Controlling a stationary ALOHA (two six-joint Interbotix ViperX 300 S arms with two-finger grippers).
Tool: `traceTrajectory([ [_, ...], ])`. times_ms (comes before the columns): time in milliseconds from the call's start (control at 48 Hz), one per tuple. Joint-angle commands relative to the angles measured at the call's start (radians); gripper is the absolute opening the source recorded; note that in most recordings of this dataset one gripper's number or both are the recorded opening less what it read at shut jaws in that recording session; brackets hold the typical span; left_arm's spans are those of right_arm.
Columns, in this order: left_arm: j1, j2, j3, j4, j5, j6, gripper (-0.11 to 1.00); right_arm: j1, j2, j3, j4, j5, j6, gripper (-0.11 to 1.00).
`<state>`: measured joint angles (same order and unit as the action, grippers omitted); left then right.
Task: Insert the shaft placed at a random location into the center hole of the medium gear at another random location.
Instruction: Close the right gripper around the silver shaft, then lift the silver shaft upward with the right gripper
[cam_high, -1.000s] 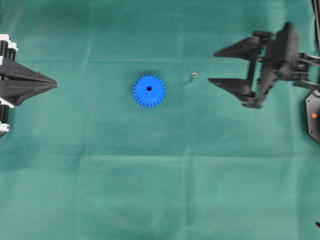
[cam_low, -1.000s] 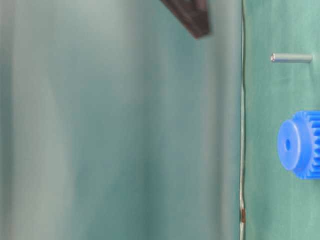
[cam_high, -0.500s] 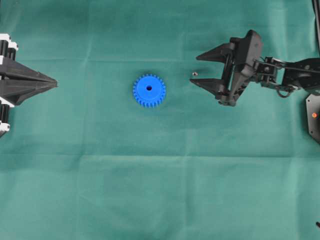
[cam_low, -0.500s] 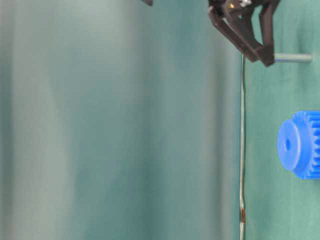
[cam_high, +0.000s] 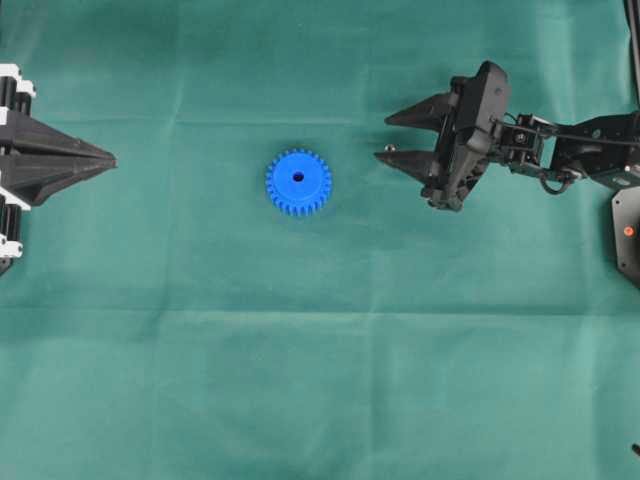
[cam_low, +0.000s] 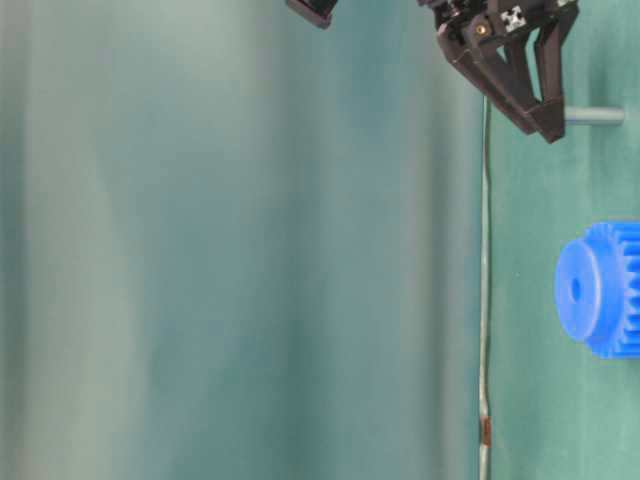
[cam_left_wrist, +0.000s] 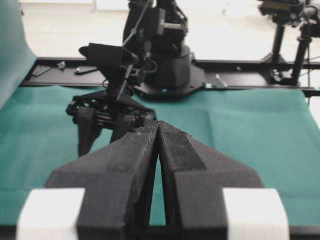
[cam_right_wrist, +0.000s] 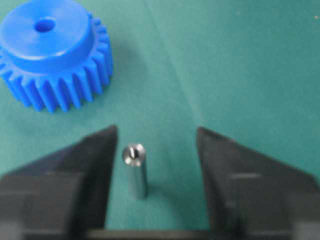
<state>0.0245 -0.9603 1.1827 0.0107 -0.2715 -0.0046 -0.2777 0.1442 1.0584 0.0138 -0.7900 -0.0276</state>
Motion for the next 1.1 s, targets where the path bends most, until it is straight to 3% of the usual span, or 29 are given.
traceTrajectory([
  [0,0.005,0.008,-0.017,0.003,0.0,-0.002,0.0,-0.003,-0.011,-0.008,-0.017,-0.008,-0.02,0.44],
  [104,0.006,0.008,-0.017,0.003,0.002,-0.002,0.0,-0.003,-0.009,-0.008,-0.031,-0.002,-0.02,0.18],
  [146,0.006,0.008,-0.017,0.002,0.003,-0.002,0.0,-0.003,-0.011,-0.009,-0.035,0.0,-0.02,0.13],
  [584,0.005,0.008,-0.017,0.003,0.011,-0.003,0.0,0.003,-0.028,-0.02,-0.044,0.025,-0.014,0.13],
  [834,0.005,0.008,-0.017,0.003,0.012,-0.003,0.0,0.002,-0.178,-0.055,-0.044,0.219,-0.015,0.13],
  [1084,0.005,0.008,-0.018,0.002,0.014,-0.003,0.0,0.005,-0.299,-0.072,-0.044,0.339,-0.015,0.13],
])
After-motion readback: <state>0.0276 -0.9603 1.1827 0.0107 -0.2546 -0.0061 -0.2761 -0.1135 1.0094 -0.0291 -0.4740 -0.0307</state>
